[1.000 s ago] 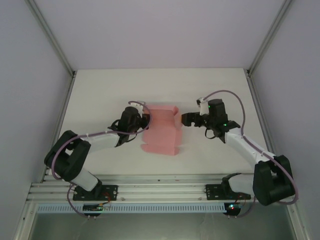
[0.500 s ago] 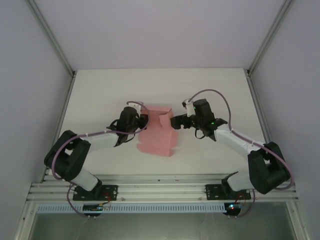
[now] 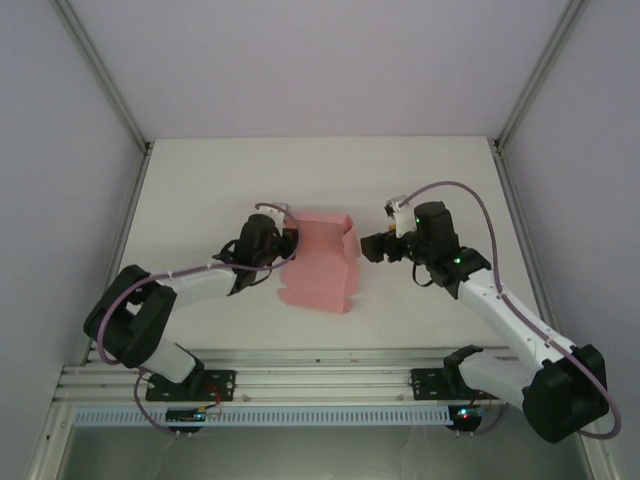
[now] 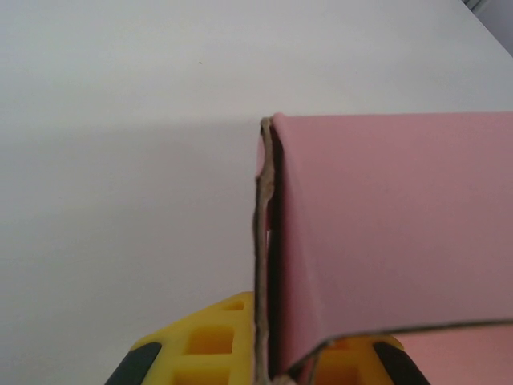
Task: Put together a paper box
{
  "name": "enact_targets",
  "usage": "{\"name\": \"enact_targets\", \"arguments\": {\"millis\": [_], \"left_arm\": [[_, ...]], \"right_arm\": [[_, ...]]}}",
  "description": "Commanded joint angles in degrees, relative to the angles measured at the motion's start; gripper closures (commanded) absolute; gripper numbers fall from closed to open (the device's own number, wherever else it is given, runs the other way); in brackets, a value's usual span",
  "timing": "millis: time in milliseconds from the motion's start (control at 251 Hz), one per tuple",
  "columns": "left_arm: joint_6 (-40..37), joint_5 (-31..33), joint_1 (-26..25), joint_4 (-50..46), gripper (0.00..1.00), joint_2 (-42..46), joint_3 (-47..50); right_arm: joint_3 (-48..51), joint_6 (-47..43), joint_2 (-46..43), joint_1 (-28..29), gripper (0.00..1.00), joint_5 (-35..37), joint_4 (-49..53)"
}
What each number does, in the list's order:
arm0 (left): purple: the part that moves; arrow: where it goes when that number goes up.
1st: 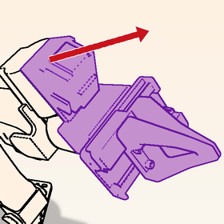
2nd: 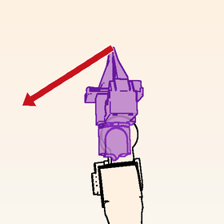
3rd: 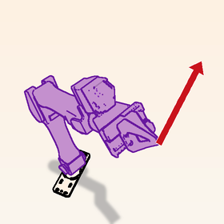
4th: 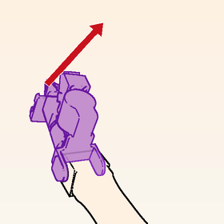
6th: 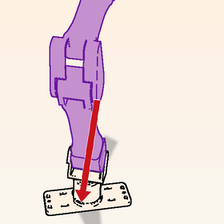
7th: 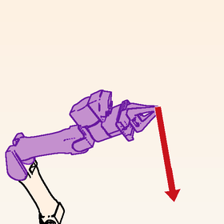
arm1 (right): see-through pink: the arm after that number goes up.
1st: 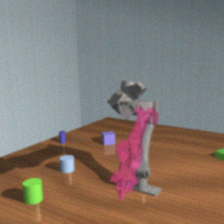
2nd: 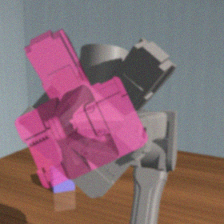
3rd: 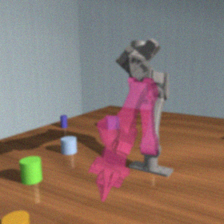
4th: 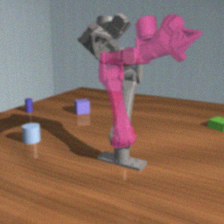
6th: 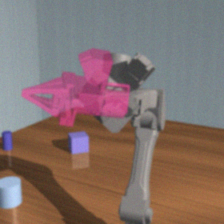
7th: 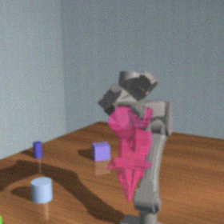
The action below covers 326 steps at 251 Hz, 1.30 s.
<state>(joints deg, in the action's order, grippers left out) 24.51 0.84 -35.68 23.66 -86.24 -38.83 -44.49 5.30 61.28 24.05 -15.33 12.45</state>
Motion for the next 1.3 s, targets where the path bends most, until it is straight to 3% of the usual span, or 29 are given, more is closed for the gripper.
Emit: {"name": "enact_targets", "arguments": {"millis": [0,84,355,523,599,754,846,934,1129,1297], "left_arm": [[-0.78,-1.0,-0.17,0.07,1.0,1.77,-1.75],[-0.87,-1.4,-0.18,0.16,1.0,1.86,-1.74],[-0.34,-2.54,-0.13,0.38,1.0,1.3,-2.29],[0.79,-2.81,-0.17,-0.49,1.0,0.88,-3.19],[1.33,-2.76,-0.24,-0.94,1.0,0.87,-3.4],[2.38,-1.79,-0.22,-2.63,1.0,0.89,-4.23],[3.31,-0.92,-0.35,-4.18,1.0,0.78,-4.95],[7.81,6.77,-0.53,-9.62,1.0,0.81,-6.52],[22.95,30.49,-0.4,-37.38,1.0,-1.82,-15.26],[30.18,37.57,0.89,-49.39,1.0,-4.27,-18.67]], "right_arm": [[-0.05,-4.05,0.81,-0.26,0.16,-8.48,2.2],[-1.45,-5.74,3.23,-0.49,0.16,-10.9,1.82],[-7.64,-8.42,12.17,1.44,0.21,-8.54,-0.76],[-11.12,-8.84,17.23,5.73,0.25,0.41,-1.82],[-12.21,-7.97,19.25,7.48,0.32,7.08,-2.67],[-12.97,-2.65,22.32,10.75,0.59,24.28,-7.17],[-14.04,-0.46,24.55,12.28,0.82,35.97,-7.97],[-16.92,3.63,27.25,12.6,0.95,46.95,-2.59],[-23.29,18.34,32.52,11.95,0.98,70.78,16.36],[-27.0,25.86,34.3,10.19,1.0,79.72,26.17]]}}
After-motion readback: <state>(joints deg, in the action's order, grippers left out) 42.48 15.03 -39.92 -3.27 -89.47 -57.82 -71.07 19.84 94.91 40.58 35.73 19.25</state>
